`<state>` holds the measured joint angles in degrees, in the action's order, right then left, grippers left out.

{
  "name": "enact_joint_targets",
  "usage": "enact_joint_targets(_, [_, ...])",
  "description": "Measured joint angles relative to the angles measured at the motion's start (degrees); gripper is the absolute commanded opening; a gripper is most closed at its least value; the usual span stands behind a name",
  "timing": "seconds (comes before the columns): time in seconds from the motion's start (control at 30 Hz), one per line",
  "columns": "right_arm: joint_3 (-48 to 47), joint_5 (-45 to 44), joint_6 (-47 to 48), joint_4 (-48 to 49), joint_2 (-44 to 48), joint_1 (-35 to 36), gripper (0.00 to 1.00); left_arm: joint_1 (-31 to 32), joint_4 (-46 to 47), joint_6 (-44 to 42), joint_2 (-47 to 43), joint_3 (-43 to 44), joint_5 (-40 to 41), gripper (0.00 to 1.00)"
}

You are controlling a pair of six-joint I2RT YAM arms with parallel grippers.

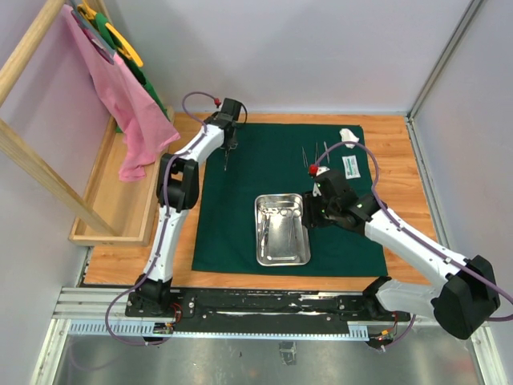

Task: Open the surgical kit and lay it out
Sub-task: Place the medical item in the surgical kit.

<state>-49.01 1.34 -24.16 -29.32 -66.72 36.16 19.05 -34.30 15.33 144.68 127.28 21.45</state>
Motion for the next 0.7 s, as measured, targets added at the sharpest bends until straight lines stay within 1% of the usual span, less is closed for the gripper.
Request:
enact_joint_targets(0.03, [0.0,0.2,0.0,0.2,-0.1,0.0,0.44,-0.2,0.0,0.1,0.0,0.2,-0.1,0.45])
enact_joint_targets(0.07, [0.0,0.2,0.0,0.3,-0.2,0.0,0.44,-0.3,-0.1,0.6,0.1,0.2,-0.3,0.53])
enact_joint_targets(0.17, [0.0,0.3,0.0,0.6,-0.2,0.0,0.44,-0.6,-0.4,0.5,0.0,0.2,-1.0,0.70])
enact_joint_targets(0.2, [0.0,0.4,0.0,0.7,-0.2,0.0,0.44,-0.6,-0.4,1.0,-0.1,0.2,-1.1,0.73])
enact_joint_targets(0.33, [0.0,0.8,0.0,0.8,-0.2,0.0,0.44,0.0,-1.1,1.6,-2.6,-2.0,-1.9,0.74])
enact_joint_targets(0.43, [0.0,0.8,0.0,0.7,0.6,0.0,0.44,1.9,-2.0,1.9,-7.9,-5.4,-1.8,0.74])
enact_joint_targets(0.53, [0.0,0.7,0.0,0.5,2.1,0.0,0.45,5.5,-2.6,2.9,-17.8,-10.7,-1.1,0.71])
enact_joint_targets(0.6, [0.0,0.6,0.0,0.0,3.4,0.0,0.45,8.8,-2.6,3.7,-25.5,-14.6,-0.7,0.66])
enact_joint_targets(0.67, [0.0,0.5,0.0,-0.7,5.0,-0.1,0.45,13.2,-2.1,4.9,-33.7,-19.1,-0.2,0.62])
enact_joint_targets(0.7, [0.0,0.4,0.0,-1.0,5.8,-0.1,0.45,15.8,-1.9,5.7,-37.3,-21.6,0.0,0.58])
